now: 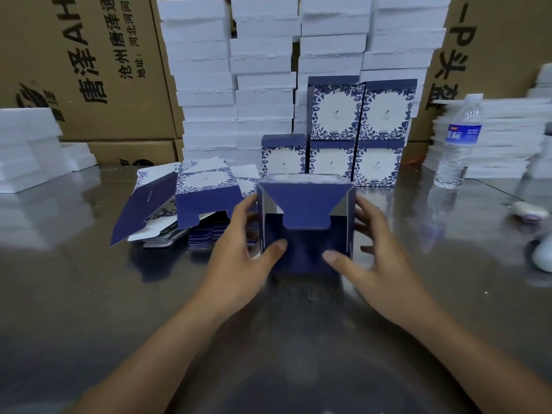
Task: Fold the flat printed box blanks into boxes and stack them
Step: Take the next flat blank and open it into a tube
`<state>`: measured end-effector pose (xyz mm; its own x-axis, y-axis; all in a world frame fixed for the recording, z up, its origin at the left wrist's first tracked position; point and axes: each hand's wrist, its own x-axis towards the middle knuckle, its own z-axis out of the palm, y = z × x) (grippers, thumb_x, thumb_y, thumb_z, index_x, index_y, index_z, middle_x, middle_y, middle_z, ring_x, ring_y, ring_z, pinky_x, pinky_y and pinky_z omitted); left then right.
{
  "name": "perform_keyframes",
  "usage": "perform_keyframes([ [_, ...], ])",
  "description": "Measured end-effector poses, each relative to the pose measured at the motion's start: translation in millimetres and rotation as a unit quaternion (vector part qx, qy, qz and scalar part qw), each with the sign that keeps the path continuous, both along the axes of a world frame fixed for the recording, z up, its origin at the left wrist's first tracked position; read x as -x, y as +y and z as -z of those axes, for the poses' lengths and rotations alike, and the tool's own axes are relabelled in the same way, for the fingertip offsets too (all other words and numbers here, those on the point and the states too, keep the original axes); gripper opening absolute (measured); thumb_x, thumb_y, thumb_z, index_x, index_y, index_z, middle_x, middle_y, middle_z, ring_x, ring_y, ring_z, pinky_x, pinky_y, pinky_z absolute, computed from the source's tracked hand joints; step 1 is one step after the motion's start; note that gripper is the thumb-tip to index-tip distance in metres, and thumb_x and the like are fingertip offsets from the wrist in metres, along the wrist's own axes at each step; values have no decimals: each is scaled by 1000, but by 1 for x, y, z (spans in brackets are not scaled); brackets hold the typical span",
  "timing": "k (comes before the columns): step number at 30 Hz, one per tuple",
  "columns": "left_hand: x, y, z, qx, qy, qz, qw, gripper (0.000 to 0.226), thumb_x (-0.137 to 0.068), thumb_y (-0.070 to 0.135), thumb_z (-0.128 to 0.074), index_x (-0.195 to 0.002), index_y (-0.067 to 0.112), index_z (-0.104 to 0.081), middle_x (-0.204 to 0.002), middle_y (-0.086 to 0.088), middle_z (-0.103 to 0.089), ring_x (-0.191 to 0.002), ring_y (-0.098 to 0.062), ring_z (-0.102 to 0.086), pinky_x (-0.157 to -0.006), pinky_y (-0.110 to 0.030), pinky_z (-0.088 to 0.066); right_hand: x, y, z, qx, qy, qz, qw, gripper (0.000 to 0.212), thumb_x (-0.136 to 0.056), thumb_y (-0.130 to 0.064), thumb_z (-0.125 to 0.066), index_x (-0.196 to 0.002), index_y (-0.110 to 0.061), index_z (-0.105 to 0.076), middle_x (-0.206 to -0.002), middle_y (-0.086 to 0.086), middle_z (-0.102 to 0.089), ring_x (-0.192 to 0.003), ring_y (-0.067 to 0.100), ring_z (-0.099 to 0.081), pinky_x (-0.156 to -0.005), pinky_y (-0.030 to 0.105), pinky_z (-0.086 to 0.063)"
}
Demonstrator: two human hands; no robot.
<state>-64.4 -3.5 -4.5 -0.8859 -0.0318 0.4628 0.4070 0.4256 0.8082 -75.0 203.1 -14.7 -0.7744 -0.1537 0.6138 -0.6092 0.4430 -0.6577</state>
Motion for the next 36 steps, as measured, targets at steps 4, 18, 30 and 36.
perform_keyframes([
  [4,-8,2,-5,-61,-28,90,994,92,-73,49,-70,-138,63,-6,-130,45,-33,-126,9,-39,-102,-23,-40,-1,1,1,-13,-24,-48,998,87,-63,-79,-59,-134,-62,-13,-132,-46,-31,-125,-18,-33,-89,14,-36],
  [18,-18,11,-15,-124,-13,88,988,31,-73,69,-54,-96,49,-53,-103,6,-62,-88,-6,-56,-77,-25,-41,6,2,-1,18,66,80,994,31,-83,-60,-41,-73,-30,-38,-74,-11,-47,-73,1,-46,-66,16,-35],
  [30,-22,20,-9,-103,3,65,993,23,-76,52,-59,-97,45,-53,-117,-1,-55,-108,-14,-54,-93,-34,-45,-5,2,-12,-187,182,264,929,48,-94,-35,-39,-57,-6,-50,-44,16,-51,-41,37,-44,-49,29,-21],
  [36,-22,18,-11,-116,-4,69,991,33,-74,64,-59,-99,42,-53,-115,5,-56,-107,-5,-53,-83,-17,-41,-10,2,-14,-212,98,210,949,45,-94,-43,-40,-65,-10,-48,-50,7,-48,-57,39,-52,-50,34,-25],
])
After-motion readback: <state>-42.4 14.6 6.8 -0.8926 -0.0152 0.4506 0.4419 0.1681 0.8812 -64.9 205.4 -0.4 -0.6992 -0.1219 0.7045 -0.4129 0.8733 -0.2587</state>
